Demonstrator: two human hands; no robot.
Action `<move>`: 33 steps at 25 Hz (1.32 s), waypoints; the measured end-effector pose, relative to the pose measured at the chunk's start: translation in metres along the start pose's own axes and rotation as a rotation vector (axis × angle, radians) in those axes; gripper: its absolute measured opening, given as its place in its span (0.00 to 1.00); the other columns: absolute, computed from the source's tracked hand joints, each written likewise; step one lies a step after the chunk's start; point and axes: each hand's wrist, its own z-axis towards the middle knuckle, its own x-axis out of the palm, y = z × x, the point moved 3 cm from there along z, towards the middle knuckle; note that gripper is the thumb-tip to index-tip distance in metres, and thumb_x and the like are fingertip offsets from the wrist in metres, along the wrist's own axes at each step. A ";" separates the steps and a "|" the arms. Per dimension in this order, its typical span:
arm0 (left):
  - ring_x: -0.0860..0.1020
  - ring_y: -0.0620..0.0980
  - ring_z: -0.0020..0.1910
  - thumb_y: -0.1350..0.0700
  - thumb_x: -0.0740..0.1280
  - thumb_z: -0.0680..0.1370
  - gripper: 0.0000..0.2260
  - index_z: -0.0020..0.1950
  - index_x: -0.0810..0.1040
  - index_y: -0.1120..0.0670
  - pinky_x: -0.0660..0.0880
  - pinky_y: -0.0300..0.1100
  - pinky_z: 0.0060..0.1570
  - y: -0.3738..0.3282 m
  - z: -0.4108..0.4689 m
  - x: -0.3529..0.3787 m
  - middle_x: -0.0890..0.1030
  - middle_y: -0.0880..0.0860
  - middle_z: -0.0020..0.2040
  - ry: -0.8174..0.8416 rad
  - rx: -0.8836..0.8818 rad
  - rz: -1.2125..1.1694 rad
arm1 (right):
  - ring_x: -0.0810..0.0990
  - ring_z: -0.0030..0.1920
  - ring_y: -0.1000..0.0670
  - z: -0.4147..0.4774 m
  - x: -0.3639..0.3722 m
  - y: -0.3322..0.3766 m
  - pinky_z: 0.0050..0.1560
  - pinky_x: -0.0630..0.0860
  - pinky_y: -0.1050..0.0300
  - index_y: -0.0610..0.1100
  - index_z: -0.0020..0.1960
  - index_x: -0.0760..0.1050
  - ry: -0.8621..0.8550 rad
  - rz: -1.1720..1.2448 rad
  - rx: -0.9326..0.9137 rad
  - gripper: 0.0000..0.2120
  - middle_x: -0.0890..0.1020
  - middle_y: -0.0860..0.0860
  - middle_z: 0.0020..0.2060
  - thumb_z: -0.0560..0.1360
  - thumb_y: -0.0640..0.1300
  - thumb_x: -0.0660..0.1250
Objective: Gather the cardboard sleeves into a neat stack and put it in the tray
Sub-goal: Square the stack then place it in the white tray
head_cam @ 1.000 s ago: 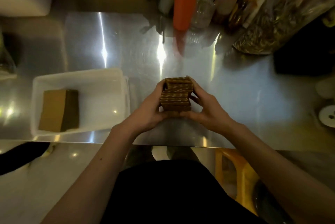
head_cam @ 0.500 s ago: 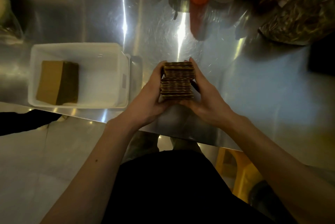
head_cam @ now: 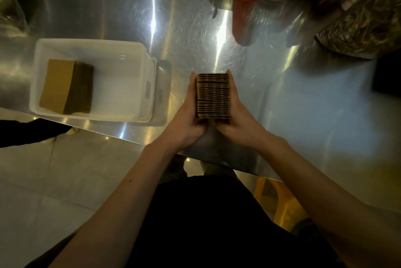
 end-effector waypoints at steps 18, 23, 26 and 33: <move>0.64 0.22 0.63 0.69 0.67 0.76 0.41 0.79 0.43 0.59 0.61 0.28 0.66 0.006 -0.008 -0.004 0.60 0.49 0.75 -0.187 0.021 -0.077 | 0.59 0.75 0.50 0.006 0.023 -0.006 0.75 0.57 0.54 0.44 0.78 0.42 -0.050 0.084 0.033 0.40 0.57 0.46 0.77 0.75 0.45 0.63; 0.69 0.33 0.66 0.69 0.67 0.75 0.42 0.80 0.44 0.57 0.64 0.38 0.71 0.014 -0.011 0.000 0.64 0.52 0.75 -0.188 -0.009 -0.099 | 0.65 0.72 0.53 0.003 0.028 -0.009 0.69 0.62 0.69 0.46 0.78 0.45 -0.079 0.116 0.041 0.38 0.62 0.46 0.75 0.75 0.43 0.64; 0.69 0.25 0.60 0.68 0.67 0.75 0.41 0.80 0.45 0.56 0.66 0.33 0.67 0.013 -0.012 0.000 0.66 0.51 0.74 -0.220 -0.007 -0.100 | 0.66 0.69 0.56 0.001 0.029 -0.007 0.63 0.61 0.77 0.47 0.78 0.44 -0.061 0.130 0.059 0.39 0.63 0.48 0.74 0.75 0.46 0.63; 0.68 0.28 0.64 0.67 0.67 0.76 0.39 0.80 0.46 0.57 0.62 0.34 0.69 0.012 -0.012 0.002 0.65 0.48 0.73 -0.232 0.010 -0.109 | 0.65 0.72 0.51 0.003 0.024 -0.001 0.72 0.62 0.59 0.45 0.78 0.44 -0.083 0.142 0.035 0.40 0.62 0.45 0.75 0.74 0.44 0.63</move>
